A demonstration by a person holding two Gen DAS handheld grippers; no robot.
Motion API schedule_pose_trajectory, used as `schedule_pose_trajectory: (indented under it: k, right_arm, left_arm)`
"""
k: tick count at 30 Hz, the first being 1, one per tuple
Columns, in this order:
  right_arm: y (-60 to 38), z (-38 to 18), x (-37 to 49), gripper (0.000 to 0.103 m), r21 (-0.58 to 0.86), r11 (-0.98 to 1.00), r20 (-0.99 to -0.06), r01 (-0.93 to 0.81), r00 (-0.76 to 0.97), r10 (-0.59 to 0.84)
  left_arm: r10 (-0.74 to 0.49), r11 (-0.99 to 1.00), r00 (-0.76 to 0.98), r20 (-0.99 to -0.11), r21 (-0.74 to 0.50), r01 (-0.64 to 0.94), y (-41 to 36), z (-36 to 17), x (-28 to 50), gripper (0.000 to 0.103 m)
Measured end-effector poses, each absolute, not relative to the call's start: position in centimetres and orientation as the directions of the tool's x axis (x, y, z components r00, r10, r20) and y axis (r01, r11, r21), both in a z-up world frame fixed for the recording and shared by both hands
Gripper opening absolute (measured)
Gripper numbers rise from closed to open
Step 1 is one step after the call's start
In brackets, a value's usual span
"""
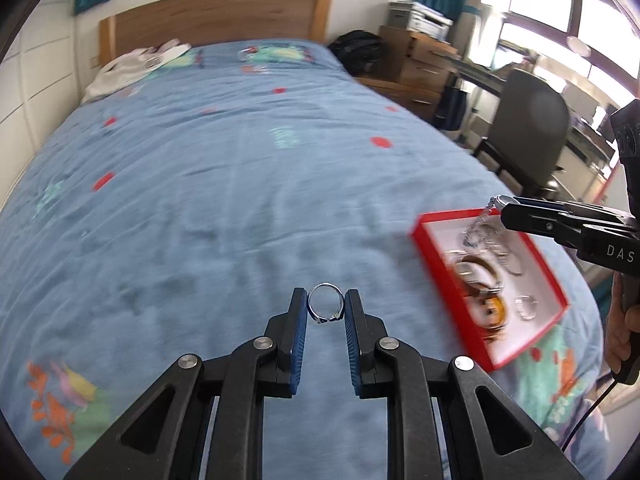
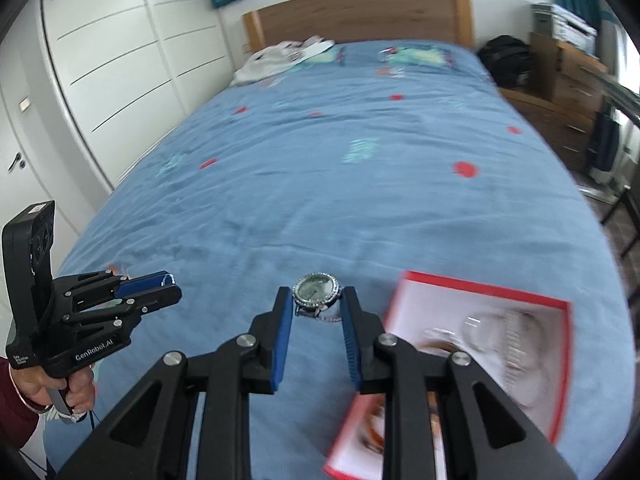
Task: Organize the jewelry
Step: 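Carry the silver ring and wristwatch over the red box with both tools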
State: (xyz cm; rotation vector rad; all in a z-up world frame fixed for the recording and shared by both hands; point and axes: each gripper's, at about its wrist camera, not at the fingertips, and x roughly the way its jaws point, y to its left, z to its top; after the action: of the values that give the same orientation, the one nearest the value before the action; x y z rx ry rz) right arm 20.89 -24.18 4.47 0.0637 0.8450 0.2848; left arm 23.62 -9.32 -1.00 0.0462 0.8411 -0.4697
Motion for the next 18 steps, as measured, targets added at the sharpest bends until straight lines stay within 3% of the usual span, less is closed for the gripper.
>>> schedule_pose_trajectory:
  k: [8,18]
  right_arm:
    - [-32.3,5.0,16.5,0.023,0.134,0.985,-0.745,-0.11,0.645,0.173]
    - [-38.1,-0.4,14.5,0.023,0.147,0.989,-0.813,-0.027,0.566,0.136]
  left_arm:
    - [-0.472,0.825,0.502,-0.725,-0.162,0.542,-17.8,-0.6,22.0,0.018]
    - [-0.508,0.749,0.368,-0.779,-0.187,0.636,-26.4,-4.4,20.6,0.018]
